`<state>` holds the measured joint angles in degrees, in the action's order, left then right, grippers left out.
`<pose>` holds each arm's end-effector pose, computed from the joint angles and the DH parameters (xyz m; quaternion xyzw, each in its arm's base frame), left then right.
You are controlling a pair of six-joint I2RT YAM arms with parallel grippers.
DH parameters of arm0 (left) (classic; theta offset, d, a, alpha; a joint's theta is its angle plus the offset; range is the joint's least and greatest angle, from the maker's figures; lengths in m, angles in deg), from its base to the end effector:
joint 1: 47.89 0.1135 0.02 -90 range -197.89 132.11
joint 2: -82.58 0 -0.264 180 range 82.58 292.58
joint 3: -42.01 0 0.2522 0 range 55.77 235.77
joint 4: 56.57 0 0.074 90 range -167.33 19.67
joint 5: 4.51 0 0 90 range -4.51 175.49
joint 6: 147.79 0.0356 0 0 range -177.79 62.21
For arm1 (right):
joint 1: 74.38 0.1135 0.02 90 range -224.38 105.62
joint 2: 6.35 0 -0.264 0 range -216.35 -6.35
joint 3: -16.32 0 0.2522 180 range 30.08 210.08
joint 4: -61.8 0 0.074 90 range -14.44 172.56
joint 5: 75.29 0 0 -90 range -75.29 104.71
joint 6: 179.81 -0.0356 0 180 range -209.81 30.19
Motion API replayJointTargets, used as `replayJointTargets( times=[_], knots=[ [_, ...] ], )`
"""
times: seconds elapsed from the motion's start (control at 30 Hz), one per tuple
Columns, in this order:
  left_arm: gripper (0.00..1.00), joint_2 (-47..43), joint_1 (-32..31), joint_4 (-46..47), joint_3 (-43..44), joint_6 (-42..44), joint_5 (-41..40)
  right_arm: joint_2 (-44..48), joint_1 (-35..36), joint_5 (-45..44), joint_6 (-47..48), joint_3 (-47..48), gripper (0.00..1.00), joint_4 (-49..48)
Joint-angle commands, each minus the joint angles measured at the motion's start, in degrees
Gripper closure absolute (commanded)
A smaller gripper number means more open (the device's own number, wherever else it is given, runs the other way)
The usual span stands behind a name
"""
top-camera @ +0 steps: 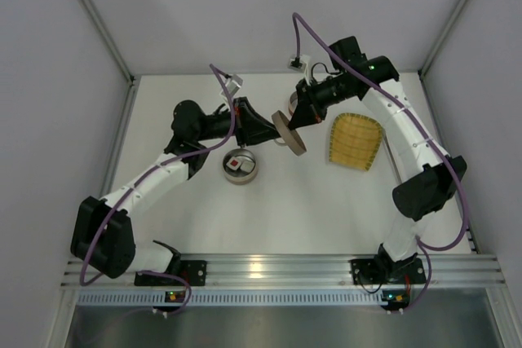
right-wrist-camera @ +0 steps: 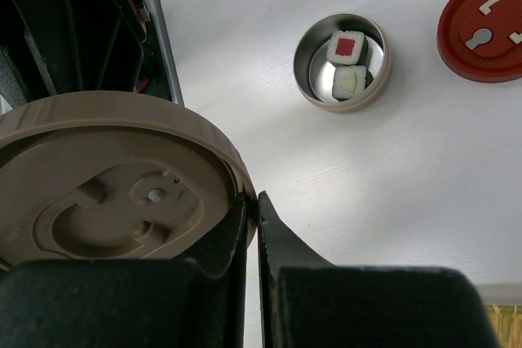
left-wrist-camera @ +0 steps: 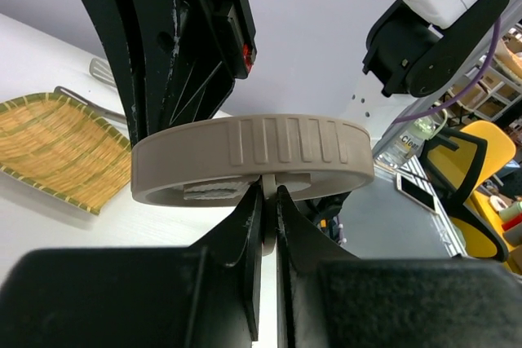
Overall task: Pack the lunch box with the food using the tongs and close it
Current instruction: Screw the box lid onto the packing box.
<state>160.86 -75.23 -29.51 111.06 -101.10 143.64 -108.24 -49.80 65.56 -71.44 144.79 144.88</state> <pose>0.2558 -0.1663 0.3600 0.3174 0.5643 -0.6419 0.4108 0.3097 0.1720 0.4042 -0.4318 0.7595 0.4246 0.2376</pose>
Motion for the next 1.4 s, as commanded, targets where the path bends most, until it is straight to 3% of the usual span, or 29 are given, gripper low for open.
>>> replayJointTargets(
  times=[0.0, 0.1, 0.27, 0.5, 1.03, 1.1, 1.17, 1.2, 1.27, 1.3, 1.33, 1.37],
  knots=[
    [0.92, -1.64, -0.09, -1.77, 1.23, 2.17, -2.17, 1.25, 0.56, 2.76, 0.7, -0.02, 1.0, -2.0],
    [0.94, -2.52, -0.09, -5.91, 0.79, 4.28, -2.08, 1.43, 0.56, 3.72, 0.7, -0.11, 1.0, -1.82],
    [0.76, -3.22, -0.26, -6.36, -0.44, 4.55, -3.48, 1.52, 0.56, 5.57, 0.18, 0.07, 1.0, -1.99],
    [0.72, -1.99, -2.81, -8.65, 0.61, 7.01, -4.45, 2.22, 0.47, 6.63, -0.09, 0.07, 1.0, -2.26],
    [0.71, -0.32, -3.96, -8.03, 0.79, 7.19, -6.12, 2.57, -0.23, 10.23, 0.17, -0.63, 1.0, -1.64],
    [0.74, -0.32, -3.96, -8.21, 0.52, 7.19, -7.0, 2.57, -0.32, 11.11, 0.09, -0.72, 1.0, -1.64],
    [0.85, -0.23, -3.96, -9.26, 0.7, 7.36, -7.44, 2.66, -0.23, 11.2, 0.17, -1.42, 1.0, -1.29],
    [0.9, -0.06, -3.96, -10.57, 1.74, 7.71, -7.79, 2.74, -0.32, 10.77, 0.44, -1.51, 0.79, -1.03],
    [0.96, -0.06, -3.87, -20.29, 4.37, 10.95, -8.23, 2.83, -0.32, 8.75, 1.14, -2.04, 0.51, 0.19],
    [1.0, 0.2, -3.78, -26.08, 9.09, 13.49, -8.49, 2.92, -0.32, 7.78, 2.01, -2.13, 0.3, 0.72],
    [1.0, 0.81, -3.87, -32.75, 11.92, 20.13, -9.01, 3.44, -0.67, 6.64, 2.28, -2.39, 0.25, 0.9],
    [1.0, 1.17, -3.78, -47.61, 14.99, 24.02, -9.63, 3.8, -0.93, 4.98, 2.46, -2.65, 0.21, 0.99]
  ],
)
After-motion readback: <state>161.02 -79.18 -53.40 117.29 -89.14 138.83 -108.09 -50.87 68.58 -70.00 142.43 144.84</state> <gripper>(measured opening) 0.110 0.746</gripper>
